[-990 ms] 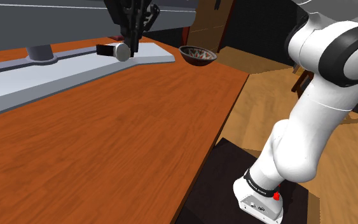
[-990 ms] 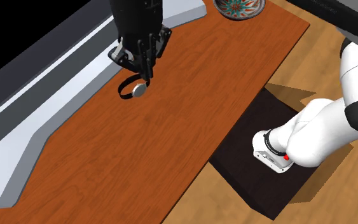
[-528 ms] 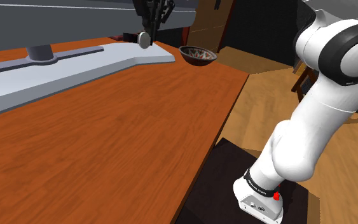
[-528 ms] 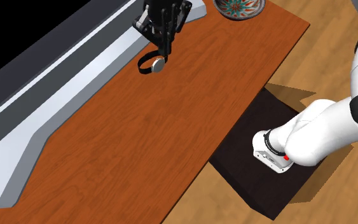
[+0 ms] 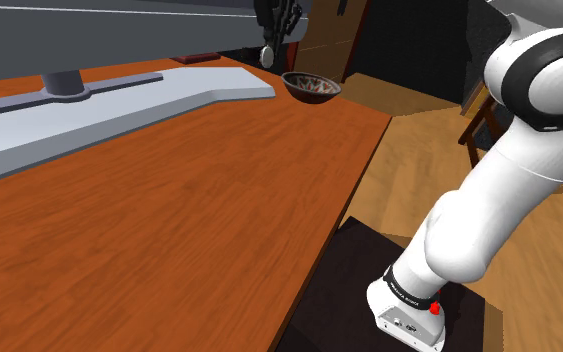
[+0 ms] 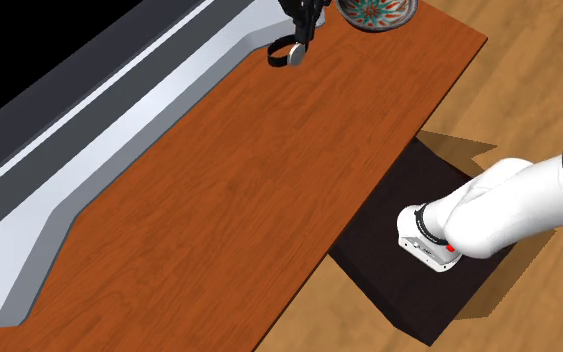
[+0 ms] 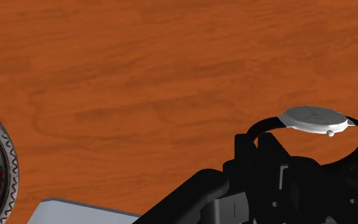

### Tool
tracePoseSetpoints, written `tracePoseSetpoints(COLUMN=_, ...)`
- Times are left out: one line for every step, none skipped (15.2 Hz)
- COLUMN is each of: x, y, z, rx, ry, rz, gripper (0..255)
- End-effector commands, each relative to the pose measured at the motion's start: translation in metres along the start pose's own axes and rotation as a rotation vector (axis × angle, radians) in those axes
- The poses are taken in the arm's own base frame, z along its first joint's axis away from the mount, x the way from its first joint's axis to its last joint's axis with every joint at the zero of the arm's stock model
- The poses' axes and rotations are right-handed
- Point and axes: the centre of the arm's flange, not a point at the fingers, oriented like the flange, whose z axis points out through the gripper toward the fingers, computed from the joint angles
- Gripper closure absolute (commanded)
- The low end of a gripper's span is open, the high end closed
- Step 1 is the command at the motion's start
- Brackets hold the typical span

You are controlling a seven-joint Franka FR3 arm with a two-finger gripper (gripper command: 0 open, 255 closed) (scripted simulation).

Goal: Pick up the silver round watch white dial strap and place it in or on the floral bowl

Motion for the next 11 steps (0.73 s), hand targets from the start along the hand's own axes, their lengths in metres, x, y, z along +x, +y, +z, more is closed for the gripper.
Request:
tracePoseSetpoints(x=0.001, y=0.025, z=-0.009, rx=0.000, ry=-0.001, rz=-0.002, gripper=255)
tracePoseSetpoints(x=0.002, y=0.037, z=-0.012, rx=0.000, ry=-0.001, rz=-0.002, gripper=255)
tracePoseSetpoints(x=0.003, y=0.050, z=-0.015, rx=0.000, ry=-0.001, rz=-0.002, gripper=255)
tracePoseSetpoints(x=0.003, y=0.063, z=-0.019, rx=0.000, ry=-0.001, rz=-0.002, gripper=255)
tracePoseSetpoints(x=0.004, y=0.076, z=-0.022, rx=0.000, ry=-0.001, rz=-0.002, gripper=255)
tracePoseSetpoints(x=0.005, y=0.088, z=-0.026, rx=0.000, ry=-0.001, rz=-0.002, gripper=255)
tracePoseSetpoints(x=0.006, y=0.101, z=-0.029, rx=0.000, ry=-0.001, rz=-0.002, gripper=255)
tracePoseSetpoints(x=0.007, y=0.114, z=-0.032, rx=0.000, ry=-0.001, rz=-0.002, gripper=255)
tracePoseSetpoints(x=0.008, y=0.127, z=-0.036, rx=0.000, ry=-0.001, rz=-0.002, gripper=255)
tracePoseSetpoints(x=0.009, y=0.139, z=-0.039, rx=0.000, ry=-0.001, rz=-0.002, gripper=255)
tracePoseSetpoints(x=0.009, y=0.152, z=-0.043, rx=0.000, ry=-0.001, rz=-0.002, gripper=255)
